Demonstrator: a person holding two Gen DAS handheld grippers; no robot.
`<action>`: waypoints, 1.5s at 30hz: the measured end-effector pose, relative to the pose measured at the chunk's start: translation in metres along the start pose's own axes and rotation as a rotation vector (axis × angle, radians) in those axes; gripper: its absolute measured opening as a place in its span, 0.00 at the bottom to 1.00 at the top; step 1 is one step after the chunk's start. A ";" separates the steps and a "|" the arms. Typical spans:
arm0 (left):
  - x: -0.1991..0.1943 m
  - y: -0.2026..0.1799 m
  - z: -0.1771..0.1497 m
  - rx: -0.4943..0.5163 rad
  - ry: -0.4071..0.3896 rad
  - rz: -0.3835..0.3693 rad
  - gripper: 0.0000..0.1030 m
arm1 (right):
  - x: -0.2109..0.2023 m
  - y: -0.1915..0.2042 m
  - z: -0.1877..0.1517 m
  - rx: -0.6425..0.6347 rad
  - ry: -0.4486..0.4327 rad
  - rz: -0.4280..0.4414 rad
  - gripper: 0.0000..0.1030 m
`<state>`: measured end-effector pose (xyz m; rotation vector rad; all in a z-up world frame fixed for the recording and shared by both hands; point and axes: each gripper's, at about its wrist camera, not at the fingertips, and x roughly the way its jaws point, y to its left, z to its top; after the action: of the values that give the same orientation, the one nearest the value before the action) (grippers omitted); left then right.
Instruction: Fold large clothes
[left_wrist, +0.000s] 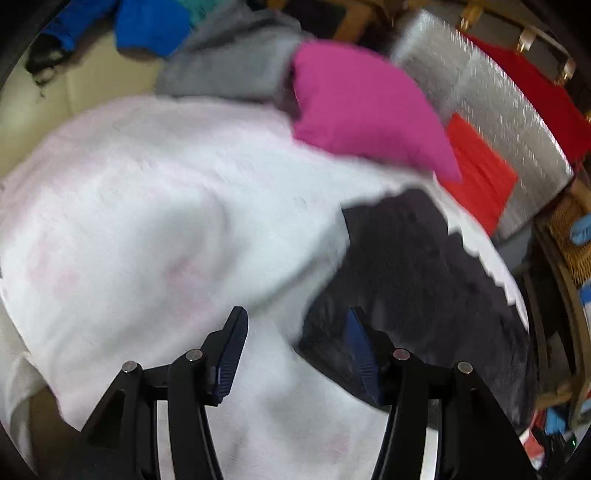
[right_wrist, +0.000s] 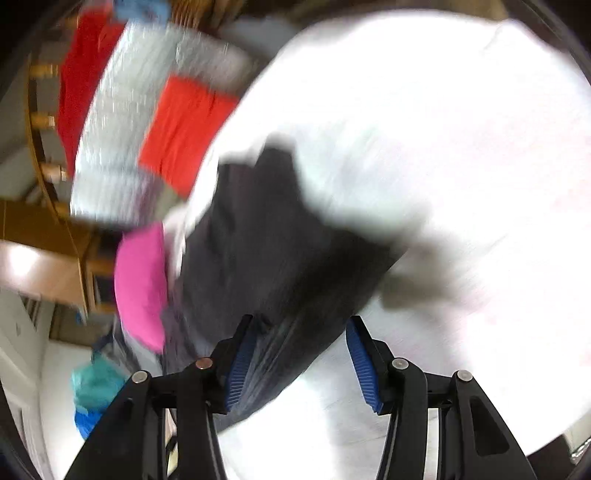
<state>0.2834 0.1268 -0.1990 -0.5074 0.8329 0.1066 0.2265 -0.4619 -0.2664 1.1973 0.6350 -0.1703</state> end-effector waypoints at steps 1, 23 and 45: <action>-0.008 0.001 0.002 0.001 -0.035 -0.004 0.57 | -0.010 -0.002 0.004 -0.003 -0.051 0.001 0.54; 0.060 -0.064 0.001 0.266 0.128 0.069 0.80 | 0.063 0.042 0.023 -0.223 0.094 -0.050 0.19; 0.126 -0.121 0.042 0.485 0.062 0.236 0.82 | 0.156 0.102 0.062 -0.325 0.086 -0.109 0.27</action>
<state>0.4310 0.0274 -0.2204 0.0449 0.9411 0.1008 0.4225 -0.4480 -0.2550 0.8609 0.7720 -0.1030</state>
